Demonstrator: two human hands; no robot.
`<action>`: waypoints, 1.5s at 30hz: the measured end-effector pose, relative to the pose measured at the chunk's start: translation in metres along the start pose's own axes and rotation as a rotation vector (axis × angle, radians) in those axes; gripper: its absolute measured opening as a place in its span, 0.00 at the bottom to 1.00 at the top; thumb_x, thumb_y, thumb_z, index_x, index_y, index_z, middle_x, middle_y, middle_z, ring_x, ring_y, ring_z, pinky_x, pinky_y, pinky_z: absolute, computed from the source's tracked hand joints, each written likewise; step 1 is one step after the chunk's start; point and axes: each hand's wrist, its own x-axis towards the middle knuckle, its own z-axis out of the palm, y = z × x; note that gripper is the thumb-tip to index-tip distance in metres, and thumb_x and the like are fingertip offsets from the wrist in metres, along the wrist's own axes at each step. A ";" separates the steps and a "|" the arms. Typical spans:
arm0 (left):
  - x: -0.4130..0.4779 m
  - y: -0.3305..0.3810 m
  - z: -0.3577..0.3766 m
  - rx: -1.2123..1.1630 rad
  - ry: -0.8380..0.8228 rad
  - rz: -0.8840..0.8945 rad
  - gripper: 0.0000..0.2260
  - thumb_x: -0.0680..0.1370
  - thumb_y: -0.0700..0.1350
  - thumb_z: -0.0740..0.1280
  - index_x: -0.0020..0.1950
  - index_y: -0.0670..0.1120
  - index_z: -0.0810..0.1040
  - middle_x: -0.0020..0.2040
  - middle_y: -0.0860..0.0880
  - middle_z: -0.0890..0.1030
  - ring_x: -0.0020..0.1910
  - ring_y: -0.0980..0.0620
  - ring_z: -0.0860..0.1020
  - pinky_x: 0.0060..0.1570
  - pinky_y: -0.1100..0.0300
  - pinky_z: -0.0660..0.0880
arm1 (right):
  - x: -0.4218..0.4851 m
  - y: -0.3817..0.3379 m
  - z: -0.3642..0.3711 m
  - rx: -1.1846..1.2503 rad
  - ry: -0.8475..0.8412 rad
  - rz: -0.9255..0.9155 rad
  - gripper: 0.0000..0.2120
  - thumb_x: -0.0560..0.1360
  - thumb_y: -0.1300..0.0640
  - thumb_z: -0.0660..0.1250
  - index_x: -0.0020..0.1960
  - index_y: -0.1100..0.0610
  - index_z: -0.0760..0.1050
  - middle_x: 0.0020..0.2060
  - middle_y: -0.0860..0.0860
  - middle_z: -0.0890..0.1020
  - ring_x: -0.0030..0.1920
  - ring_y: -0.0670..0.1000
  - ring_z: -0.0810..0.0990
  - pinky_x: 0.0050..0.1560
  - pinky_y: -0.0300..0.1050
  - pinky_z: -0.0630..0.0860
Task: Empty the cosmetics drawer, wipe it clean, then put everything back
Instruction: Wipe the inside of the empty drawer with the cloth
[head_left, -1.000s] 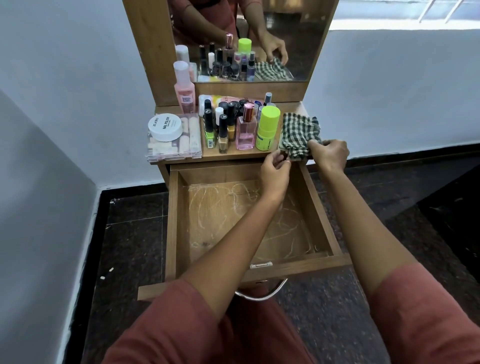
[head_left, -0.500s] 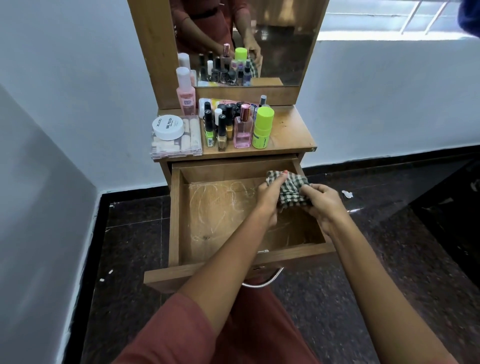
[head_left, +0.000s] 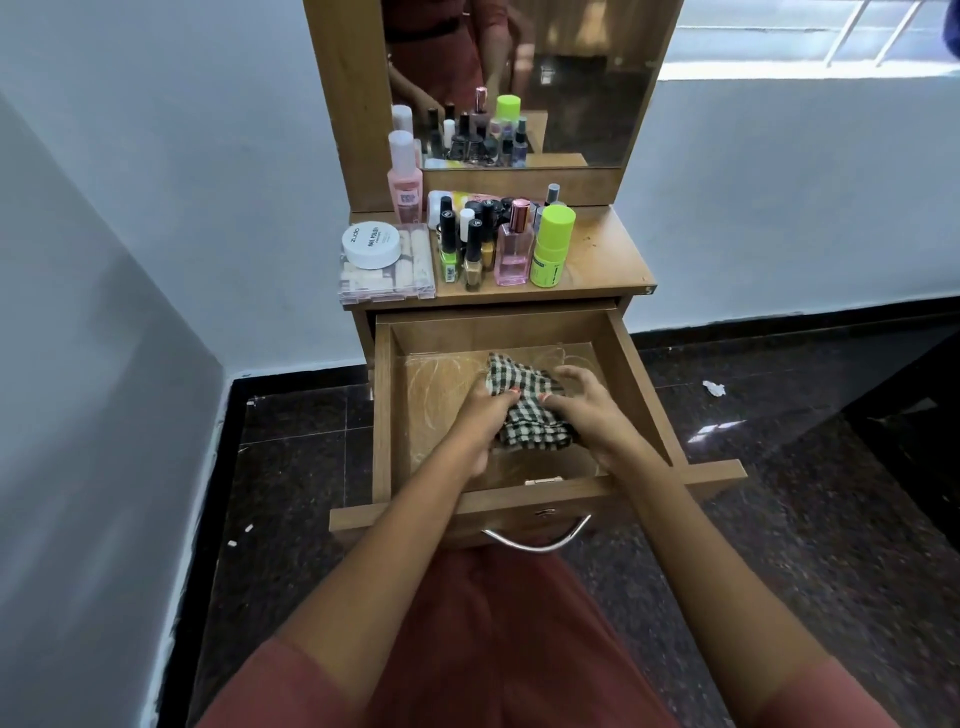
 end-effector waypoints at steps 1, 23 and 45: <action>0.000 0.000 -0.007 0.053 0.029 0.010 0.16 0.79 0.41 0.59 0.66 0.45 0.65 0.56 0.44 0.76 0.45 0.51 0.75 0.34 0.61 0.74 | 0.004 0.001 0.008 -0.080 -0.023 -0.041 0.18 0.74 0.65 0.63 0.63 0.57 0.69 0.61 0.59 0.74 0.55 0.57 0.77 0.48 0.48 0.78; 0.024 -0.004 -0.102 0.964 0.500 0.492 0.25 0.79 0.39 0.59 0.74 0.41 0.55 0.75 0.43 0.58 0.75 0.47 0.55 0.74 0.54 0.54 | 0.035 0.005 0.073 -1.217 -0.181 -0.229 0.40 0.75 0.44 0.62 0.75 0.59 0.43 0.75 0.59 0.41 0.75 0.60 0.42 0.76 0.55 0.46; 0.030 -0.024 -0.100 1.036 0.529 0.444 0.22 0.82 0.39 0.50 0.75 0.41 0.49 0.76 0.43 0.52 0.76 0.48 0.50 0.75 0.55 0.49 | 0.085 0.025 -0.007 -0.946 0.064 -0.166 0.26 0.80 0.57 0.51 0.75 0.60 0.47 0.76 0.56 0.47 0.76 0.57 0.48 0.75 0.51 0.50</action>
